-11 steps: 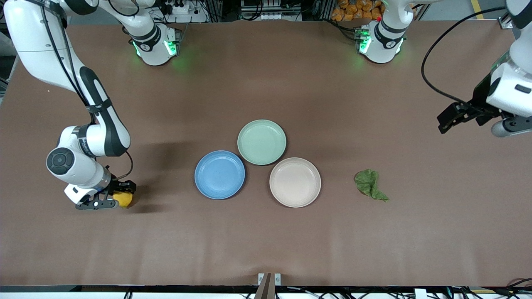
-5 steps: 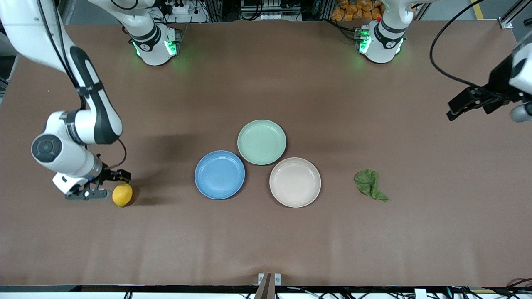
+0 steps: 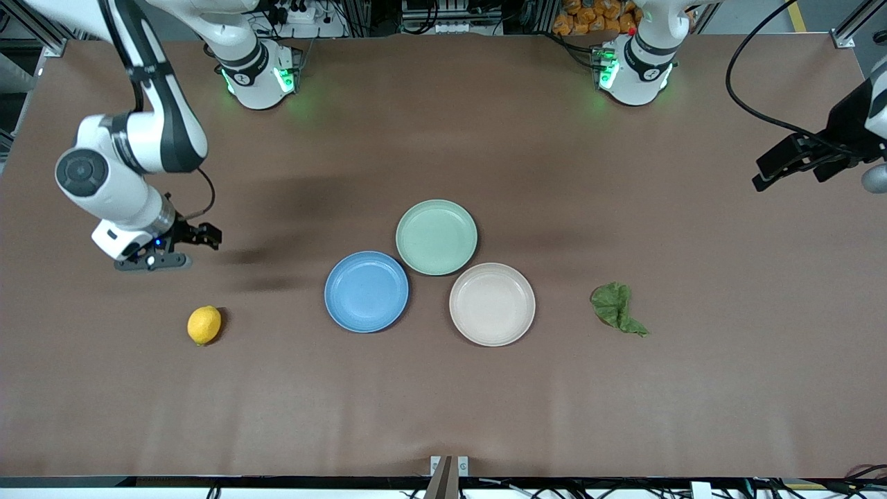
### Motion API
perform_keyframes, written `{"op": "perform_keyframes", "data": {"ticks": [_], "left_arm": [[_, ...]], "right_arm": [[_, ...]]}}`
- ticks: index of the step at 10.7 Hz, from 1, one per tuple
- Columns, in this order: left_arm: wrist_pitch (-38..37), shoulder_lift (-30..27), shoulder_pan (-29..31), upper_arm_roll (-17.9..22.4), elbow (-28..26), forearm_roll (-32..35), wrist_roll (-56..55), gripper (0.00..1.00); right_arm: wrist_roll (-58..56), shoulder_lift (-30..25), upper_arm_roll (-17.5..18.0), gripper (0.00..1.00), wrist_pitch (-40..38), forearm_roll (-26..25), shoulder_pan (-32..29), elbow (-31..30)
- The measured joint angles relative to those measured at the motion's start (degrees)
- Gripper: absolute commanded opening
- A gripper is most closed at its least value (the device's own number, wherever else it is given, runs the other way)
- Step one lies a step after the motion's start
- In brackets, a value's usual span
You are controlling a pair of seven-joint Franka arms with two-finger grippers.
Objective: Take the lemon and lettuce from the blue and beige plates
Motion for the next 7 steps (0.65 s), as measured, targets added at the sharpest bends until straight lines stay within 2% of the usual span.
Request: {"op": "perform_keyframes", "data": {"ticks": [2, 3, 5, 7], "left_arm": [[0.0, 0.3, 0.3, -1.0, -0.4, 0.0, 1.5, 1.00], [0.0, 0.5, 0.3, -1.2, -0.5, 0.1, 3.5, 1.00], [0.0, 0.7, 0.4, -1.3, -0.7, 0.2, 4.9, 1.00], [0.0, 1.3, 0.4, -1.4, -0.8, 0.2, 4.9, 1.00]], "right_arm": [[0.4, -2.2, -0.1, 1.00, -3.2, 1.3, 1.8, 1.0], [0.4, -2.8, -0.3, 1.00, -6.8, 2.0, 2.4, 3.4], [0.4, -3.5, -0.5, 1.00, -15.2, 2.5, 2.6, 11.2], [0.3, -4.0, -0.7, 1.00, -24.1, 5.4, 2.6, 19.8]]}}
